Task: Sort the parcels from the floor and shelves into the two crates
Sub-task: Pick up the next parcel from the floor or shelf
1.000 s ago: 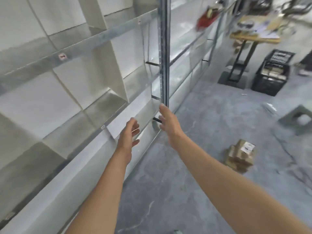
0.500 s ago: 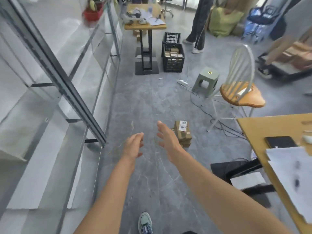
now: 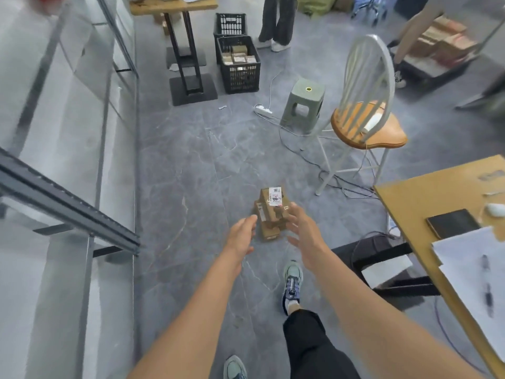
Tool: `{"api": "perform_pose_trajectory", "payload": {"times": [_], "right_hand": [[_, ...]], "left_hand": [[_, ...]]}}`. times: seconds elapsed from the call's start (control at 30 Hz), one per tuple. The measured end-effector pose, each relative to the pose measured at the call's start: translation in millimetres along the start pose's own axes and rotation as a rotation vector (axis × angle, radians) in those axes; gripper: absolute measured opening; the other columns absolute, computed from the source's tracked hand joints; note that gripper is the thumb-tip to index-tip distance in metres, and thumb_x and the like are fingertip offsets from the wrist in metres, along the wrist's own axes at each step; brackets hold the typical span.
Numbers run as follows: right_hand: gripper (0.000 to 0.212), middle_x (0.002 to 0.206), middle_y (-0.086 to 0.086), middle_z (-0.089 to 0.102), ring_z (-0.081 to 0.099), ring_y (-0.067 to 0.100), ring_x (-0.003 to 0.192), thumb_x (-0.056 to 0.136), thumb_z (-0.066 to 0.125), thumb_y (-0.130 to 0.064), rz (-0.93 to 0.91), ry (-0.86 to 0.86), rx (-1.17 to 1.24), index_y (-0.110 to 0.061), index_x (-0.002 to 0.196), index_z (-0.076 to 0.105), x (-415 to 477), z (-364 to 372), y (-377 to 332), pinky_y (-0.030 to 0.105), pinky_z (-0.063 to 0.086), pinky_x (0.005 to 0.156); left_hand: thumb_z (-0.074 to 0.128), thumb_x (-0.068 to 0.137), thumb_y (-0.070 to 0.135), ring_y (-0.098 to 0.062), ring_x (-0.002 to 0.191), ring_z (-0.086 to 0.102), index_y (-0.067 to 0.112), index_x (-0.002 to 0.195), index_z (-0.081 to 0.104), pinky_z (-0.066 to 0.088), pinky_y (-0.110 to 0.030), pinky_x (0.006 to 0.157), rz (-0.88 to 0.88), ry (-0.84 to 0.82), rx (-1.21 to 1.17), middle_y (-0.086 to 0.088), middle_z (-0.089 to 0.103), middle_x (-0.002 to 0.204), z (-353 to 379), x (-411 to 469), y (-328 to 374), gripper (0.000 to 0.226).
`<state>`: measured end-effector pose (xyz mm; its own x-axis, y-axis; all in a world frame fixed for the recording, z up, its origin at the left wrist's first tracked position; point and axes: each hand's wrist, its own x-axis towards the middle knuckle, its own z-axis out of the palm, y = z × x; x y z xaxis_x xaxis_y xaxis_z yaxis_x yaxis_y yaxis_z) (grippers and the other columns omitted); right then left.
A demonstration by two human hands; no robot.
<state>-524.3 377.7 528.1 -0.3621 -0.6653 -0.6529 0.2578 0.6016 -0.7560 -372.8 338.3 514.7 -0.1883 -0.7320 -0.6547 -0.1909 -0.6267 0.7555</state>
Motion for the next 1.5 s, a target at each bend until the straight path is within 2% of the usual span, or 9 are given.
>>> {"api": "perform_pose_trajectory", "payload": {"times": [0.37,0.53,0.6,0.77,0.87,1.0,1.2,1.33,1.5], "right_hand": [[0.021,0.099,-0.011,0.061,0.056,0.007,0.092,0.111,0.044,-0.041,0.204,-0.006,-0.043,-0.024,0.112,0.058,234,-49,-65,0.040,0.046,0.102],[0.049,0.147,0.004,0.055,0.058,0.019,0.119,0.106,0.047,-0.055,0.305,-0.028,-0.116,-0.022,0.141,0.058,331,-67,-60,0.040,0.043,0.104],[0.045,0.145,0.001,0.057,0.052,0.023,0.131,0.106,0.047,-0.055,0.346,-0.029,-0.132,-0.023,0.135,0.061,365,-72,-52,0.041,0.041,0.107],[0.035,0.144,0.005,0.053,0.049,0.024,0.131,0.106,0.047,-0.052,0.411,-0.030,-0.149,-0.024,0.122,0.062,439,-78,-19,0.040,0.038,0.102],[0.041,0.145,0.005,0.054,0.048,0.026,0.136,0.106,0.049,-0.051,0.447,-0.001,-0.163,-0.022,0.133,0.059,485,-75,17,0.043,0.037,0.106],[0.027,0.125,-0.003,0.056,0.048,0.021,0.123,0.106,0.047,-0.052,0.486,0.026,-0.177,-0.028,0.114,0.056,546,-64,61,0.041,0.037,0.106],[0.069,0.167,0.004,0.037,0.035,0.026,0.153,0.106,0.041,-0.060,0.508,0.021,-0.226,-0.019,0.161,0.038,621,-51,111,0.050,0.026,0.125],[0.069,0.169,0.005,0.034,0.031,0.026,0.155,0.107,0.038,-0.061,0.507,0.019,-0.252,-0.019,0.162,0.037,660,-46,137,0.052,0.024,0.126],[0.059,0.158,0.001,0.050,0.045,0.022,0.145,0.108,0.037,-0.059,0.509,0.012,-0.268,-0.020,0.150,0.052,688,-47,158,0.048,0.030,0.122]], "left_hand": [[0.048,0.105,0.041,-0.021,0.118,0.056,0.029,0.108,0.055,0.044,-0.038,0.089,-0.235,0.105,0.044,-0.002,0.058,0.122,84,207,50,0.014],[0.049,0.104,0.039,-0.017,0.102,0.049,0.030,0.089,0.055,0.040,-0.035,0.084,-0.319,0.113,0.053,-0.001,0.052,0.109,117,289,50,0.019],[0.048,0.104,0.040,-0.017,0.100,0.047,0.029,0.088,0.054,0.040,-0.035,0.082,-0.370,0.091,0.085,-0.001,0.051,0.107,126,320,41,0.021],[0.046,0.105,0.041,-0.016,0.107,0.054,0.023,0.113,0.056,0.043,-0.034,0.083,-0.460,0.093,0.134,0.002,0.058,0.112,142,398,1,0.021],[0.044,0.107,0.038,-0.005,0.091,0.055,0.024,0.115,0.052,0.045,-0.032,0.083,-0.480,0.092,0.159,0.011,0.057,0.099,147,445,-28,0.018],[0.043,0.107,0.037,0.002,0.081,0.047,0.027,0.122,0.052,0.039,-0.031,0.087,-0.510,0.085,0.148,0.017,0.050,0.090,151,506,-67,0.020],[0.046,0.097,0.052,-0.013,0.108,0.056,0.028,0.124,0.055,0.039,-0.033,0.082,-0.573,0.038,0.064,0.010,0.062,0.118,155,578,-124,0.037],[0.046,0.078,0.063,-0.021,0.106,0.067,0.036,0.126,0.060,0.052,-0.042,0.088,-0.568,0.076,0.075,0.004,0.071,0.116,151,627,-171,0.057],[0.043,0.083,0.064,-0.018,0.097,0.074,0.035,0.134,0.058,0.058,-0.031,0.066,-0.582,0.031,0.037,0.006,0.078,0.106,154,654,-185,0.061]]}}
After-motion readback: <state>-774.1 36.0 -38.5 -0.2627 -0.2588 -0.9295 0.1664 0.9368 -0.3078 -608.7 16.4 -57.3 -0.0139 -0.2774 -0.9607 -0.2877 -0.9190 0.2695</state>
